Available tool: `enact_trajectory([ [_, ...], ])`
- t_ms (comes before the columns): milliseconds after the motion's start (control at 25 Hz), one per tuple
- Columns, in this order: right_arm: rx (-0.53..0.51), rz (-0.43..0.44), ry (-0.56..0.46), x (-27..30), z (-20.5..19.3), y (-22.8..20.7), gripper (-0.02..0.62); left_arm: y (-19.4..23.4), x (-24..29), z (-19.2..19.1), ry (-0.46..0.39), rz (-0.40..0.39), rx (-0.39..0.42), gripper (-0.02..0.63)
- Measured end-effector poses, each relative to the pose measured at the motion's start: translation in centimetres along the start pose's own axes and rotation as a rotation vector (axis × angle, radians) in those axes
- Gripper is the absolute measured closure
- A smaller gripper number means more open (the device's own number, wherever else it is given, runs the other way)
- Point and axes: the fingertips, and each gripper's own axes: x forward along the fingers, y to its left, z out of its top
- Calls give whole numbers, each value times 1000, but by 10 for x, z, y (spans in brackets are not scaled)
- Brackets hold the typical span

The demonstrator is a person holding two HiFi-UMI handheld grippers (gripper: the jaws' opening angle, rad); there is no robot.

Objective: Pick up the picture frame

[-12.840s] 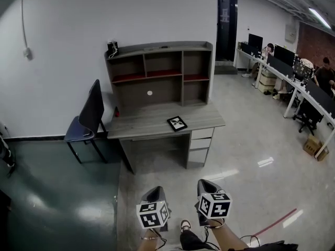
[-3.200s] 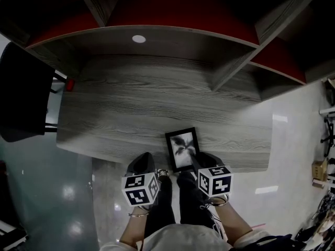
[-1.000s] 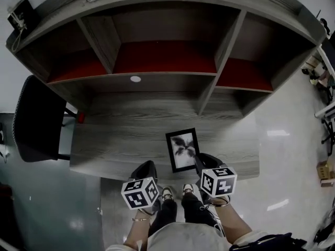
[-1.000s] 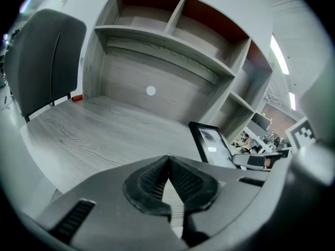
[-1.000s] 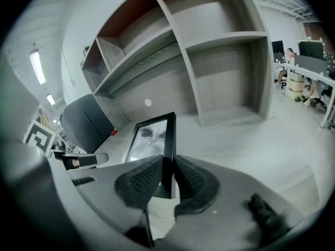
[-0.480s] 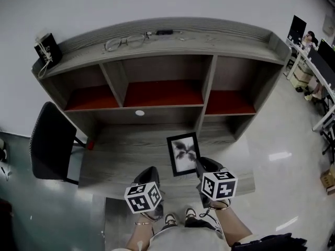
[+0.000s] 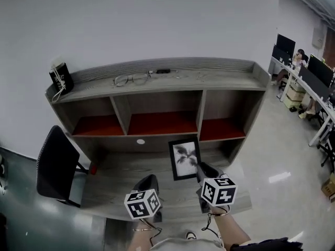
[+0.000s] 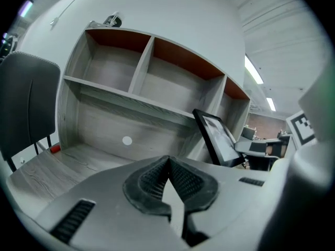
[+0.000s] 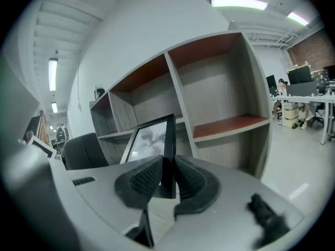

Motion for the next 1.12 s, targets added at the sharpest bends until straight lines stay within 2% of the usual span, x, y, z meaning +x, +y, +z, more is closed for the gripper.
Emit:
enact_trajectory([
  [400, -44, -33, -189, -15, 74, 19, 509, -19, -5, 67, -96, -68, 100, 594],
  [600, -63, -66, -287, -36, 94, 34, 509, -40, -19, 96, -165, -101, 179, 592],
  [800, -51, -100, -318, -58, 96, 37, 509, -51, -30, 95, -180, -138, 190, 594],
  [1120, -49, -142, -352, -89, 95, 30, 509, -59, -41, 78, -177, -152, 178, 594],
])
